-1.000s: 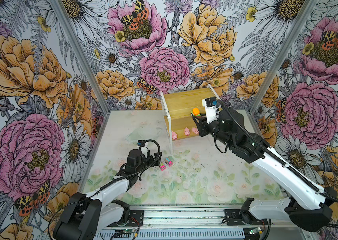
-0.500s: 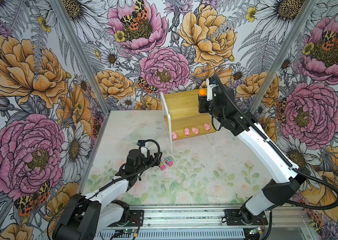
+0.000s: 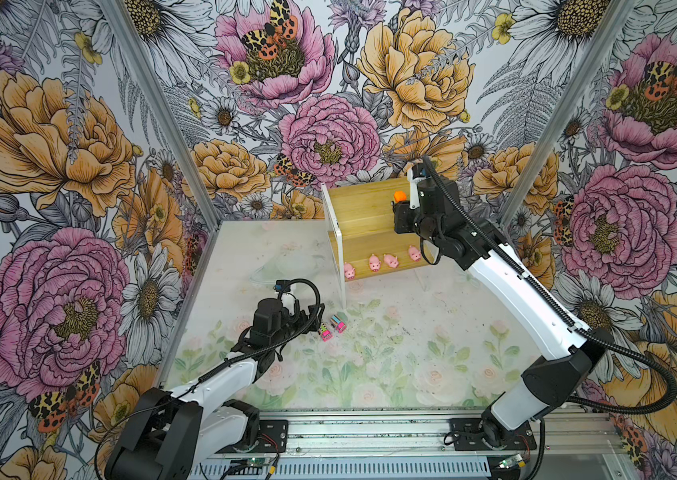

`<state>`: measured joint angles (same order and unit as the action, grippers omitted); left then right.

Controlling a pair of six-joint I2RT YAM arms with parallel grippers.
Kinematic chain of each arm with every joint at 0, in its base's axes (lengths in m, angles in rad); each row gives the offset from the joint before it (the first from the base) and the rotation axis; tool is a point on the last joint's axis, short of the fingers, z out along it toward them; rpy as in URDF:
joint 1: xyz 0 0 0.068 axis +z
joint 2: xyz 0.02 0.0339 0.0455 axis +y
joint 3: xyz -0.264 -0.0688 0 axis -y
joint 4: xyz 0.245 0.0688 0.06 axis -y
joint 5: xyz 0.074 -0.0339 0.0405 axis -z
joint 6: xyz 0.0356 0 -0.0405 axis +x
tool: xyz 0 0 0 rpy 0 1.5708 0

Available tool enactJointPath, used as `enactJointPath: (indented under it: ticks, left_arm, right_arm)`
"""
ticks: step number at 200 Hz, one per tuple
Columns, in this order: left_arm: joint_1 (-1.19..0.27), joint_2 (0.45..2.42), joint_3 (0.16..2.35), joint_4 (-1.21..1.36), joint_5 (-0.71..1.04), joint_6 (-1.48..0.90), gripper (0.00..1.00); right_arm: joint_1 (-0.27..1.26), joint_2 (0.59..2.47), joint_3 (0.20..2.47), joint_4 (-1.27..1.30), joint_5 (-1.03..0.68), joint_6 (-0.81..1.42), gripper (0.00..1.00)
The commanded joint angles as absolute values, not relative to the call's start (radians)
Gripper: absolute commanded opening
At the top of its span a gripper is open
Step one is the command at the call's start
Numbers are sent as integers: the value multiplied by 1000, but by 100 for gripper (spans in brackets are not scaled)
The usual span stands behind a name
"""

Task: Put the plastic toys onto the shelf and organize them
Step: 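Lower the truck onto the upper board and open the right gripper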

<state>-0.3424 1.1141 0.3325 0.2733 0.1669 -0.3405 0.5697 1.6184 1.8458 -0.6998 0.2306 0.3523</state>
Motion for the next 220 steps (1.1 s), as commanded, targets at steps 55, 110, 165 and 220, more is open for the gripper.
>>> enactJointPath:
  ticks: [55, 110, 165, 220]
  left_arm:
    - [-333, 1113, 324, 275, 180, -325, 99]
    - [-333, 1115, 324, 275, 181, -325, 99]
    - [-333, 1114, 330, 274, 184, -327, 99]
    - [-333, 1117, 334, 271, 183, -328, 99]
  right_arm:
    - [565, 1612, 1792, -702, 189, 370, 20]
    - [563, 1615, 1784, -700, 188, 370, 27]
    - [564, 1602, 1785, -700, 186, 369, 43]
    - [563, 1567, 1773, -698, 172, 360, 53]
